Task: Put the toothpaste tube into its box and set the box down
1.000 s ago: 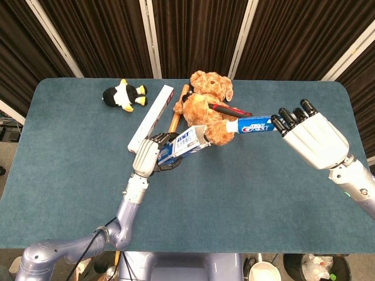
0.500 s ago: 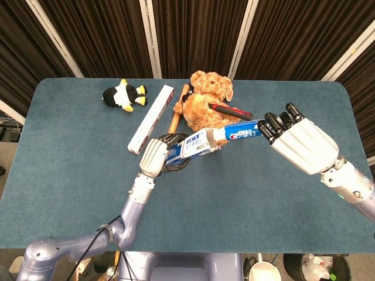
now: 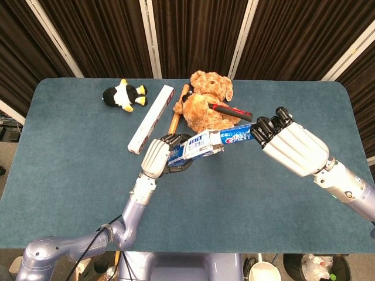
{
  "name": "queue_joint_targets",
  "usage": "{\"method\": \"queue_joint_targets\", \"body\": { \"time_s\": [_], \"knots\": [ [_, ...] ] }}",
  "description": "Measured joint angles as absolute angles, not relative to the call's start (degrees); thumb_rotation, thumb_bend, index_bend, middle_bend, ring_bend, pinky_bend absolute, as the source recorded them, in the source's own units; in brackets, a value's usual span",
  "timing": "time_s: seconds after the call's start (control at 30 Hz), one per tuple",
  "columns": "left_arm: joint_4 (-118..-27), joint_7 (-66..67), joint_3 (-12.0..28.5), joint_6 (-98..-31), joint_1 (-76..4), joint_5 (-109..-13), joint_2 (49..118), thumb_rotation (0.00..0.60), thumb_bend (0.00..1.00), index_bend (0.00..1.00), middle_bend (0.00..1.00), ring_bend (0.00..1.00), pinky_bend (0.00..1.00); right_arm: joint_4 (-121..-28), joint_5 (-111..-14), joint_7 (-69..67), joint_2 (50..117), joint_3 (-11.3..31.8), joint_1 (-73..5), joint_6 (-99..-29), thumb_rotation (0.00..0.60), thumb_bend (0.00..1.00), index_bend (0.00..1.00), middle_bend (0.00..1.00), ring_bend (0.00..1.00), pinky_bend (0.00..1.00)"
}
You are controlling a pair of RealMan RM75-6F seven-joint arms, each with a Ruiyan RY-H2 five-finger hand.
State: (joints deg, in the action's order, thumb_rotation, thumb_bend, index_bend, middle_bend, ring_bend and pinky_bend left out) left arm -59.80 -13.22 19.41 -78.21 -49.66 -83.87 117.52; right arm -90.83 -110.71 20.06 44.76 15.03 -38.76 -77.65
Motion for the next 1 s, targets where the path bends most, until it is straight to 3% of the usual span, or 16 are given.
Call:
{"method": "queue_joint_targets", "body": {
  "time_s": [1.0],
  "knots": [
    [-63.2, -8.2, 21.6, -75.1, -53.0, -82.4, 117.9, 0.600, 0.37, 0.31, 0.45, 0.41, 0.50, -88.6, -117.3, 23.9, 44.6, 13.6, -41.7, -76.4, 0.600, 0.39, 0.66, 0.73, 0.69, 0.52]
  ]
}}
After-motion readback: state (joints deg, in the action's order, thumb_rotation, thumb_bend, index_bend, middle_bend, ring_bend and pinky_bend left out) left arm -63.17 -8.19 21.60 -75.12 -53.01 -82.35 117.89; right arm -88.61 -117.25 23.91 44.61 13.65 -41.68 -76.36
